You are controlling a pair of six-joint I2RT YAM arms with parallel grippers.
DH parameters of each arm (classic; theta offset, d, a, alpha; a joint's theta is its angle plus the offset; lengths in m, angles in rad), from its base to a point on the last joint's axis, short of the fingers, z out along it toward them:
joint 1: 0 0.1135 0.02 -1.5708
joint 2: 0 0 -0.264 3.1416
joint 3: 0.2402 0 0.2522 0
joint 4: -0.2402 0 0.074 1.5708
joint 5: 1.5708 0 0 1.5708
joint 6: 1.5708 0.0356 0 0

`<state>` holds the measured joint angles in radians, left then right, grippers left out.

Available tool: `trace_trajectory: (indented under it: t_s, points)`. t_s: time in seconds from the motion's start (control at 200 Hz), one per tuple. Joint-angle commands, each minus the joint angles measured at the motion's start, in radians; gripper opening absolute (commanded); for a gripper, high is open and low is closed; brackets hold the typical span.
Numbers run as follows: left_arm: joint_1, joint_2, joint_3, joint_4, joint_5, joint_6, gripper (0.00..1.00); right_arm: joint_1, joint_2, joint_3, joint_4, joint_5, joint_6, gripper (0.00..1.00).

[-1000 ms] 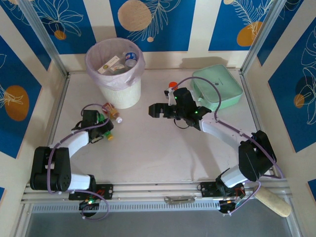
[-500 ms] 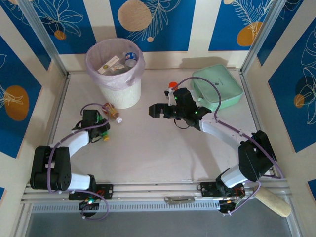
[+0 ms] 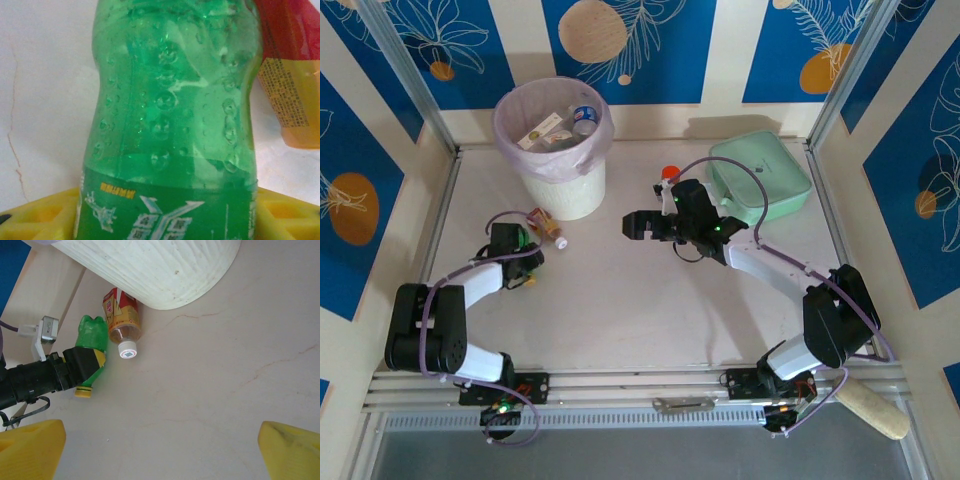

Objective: Put the plastic bottles in the bin

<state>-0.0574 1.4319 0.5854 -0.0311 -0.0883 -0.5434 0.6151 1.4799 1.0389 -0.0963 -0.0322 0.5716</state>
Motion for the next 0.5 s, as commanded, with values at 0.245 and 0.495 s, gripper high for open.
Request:
trace_trajectory:
  t_s: [0.245, 0.495]
  points:
    - [-0.004, -0.201, 0.006, -0.075, -0.054, 0.030, 0.46, -0.009, -0.022, -0.038, 0.007, 0.010, -0.016, 0.99]
    - [-0.004, -0.383, 0.152, -0.220, -0.050, 0.094, 0.45, -0.015, -0.040, -0.052, 0.012, 0.001, -0.020, 0.99]
